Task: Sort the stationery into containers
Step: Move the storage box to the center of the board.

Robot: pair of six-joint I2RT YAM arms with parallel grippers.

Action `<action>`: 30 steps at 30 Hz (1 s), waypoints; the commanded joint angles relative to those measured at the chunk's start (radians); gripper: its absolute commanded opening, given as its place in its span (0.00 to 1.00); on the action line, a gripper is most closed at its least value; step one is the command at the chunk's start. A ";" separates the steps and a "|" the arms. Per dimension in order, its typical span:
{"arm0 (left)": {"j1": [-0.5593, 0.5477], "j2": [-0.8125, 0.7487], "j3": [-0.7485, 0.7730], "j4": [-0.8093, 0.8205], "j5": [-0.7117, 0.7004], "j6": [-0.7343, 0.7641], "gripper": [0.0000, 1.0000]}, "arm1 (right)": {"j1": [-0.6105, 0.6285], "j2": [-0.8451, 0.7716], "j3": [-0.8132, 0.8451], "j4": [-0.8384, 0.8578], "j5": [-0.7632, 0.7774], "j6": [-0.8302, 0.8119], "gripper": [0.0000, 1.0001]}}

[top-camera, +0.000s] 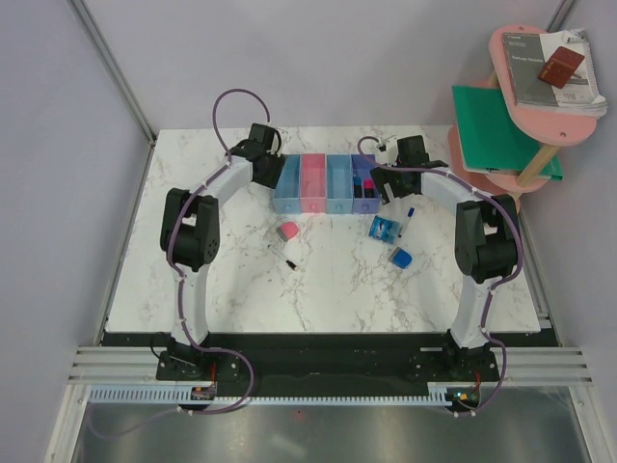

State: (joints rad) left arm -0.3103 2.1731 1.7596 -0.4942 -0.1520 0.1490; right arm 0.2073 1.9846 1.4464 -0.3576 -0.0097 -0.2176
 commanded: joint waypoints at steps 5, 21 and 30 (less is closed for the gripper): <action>-0.087 0.022 0.011 0.039 0.124 0.015 0.65 | 0.037 -0.003 -0.005 0.042 0.054 -0.019 0.98; -0.085 -0.002 -0.024 0.040 0.115 0.004 0.65 | 0.033 -0.016 -0.024 0.062 0.134 -0.016 0.98; -0.021 -0.136 -0.115 0.040 0.114 -0.008 0.66 | 0.026 -0.145 -0.081 0.026 0.108 -0.038 0.98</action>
State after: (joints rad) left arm -0.3355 2.1460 1.6814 -0.4648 -0.1226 0.1516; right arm 0.2123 1.9404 1.3930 -0.3111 0.1471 -0.2401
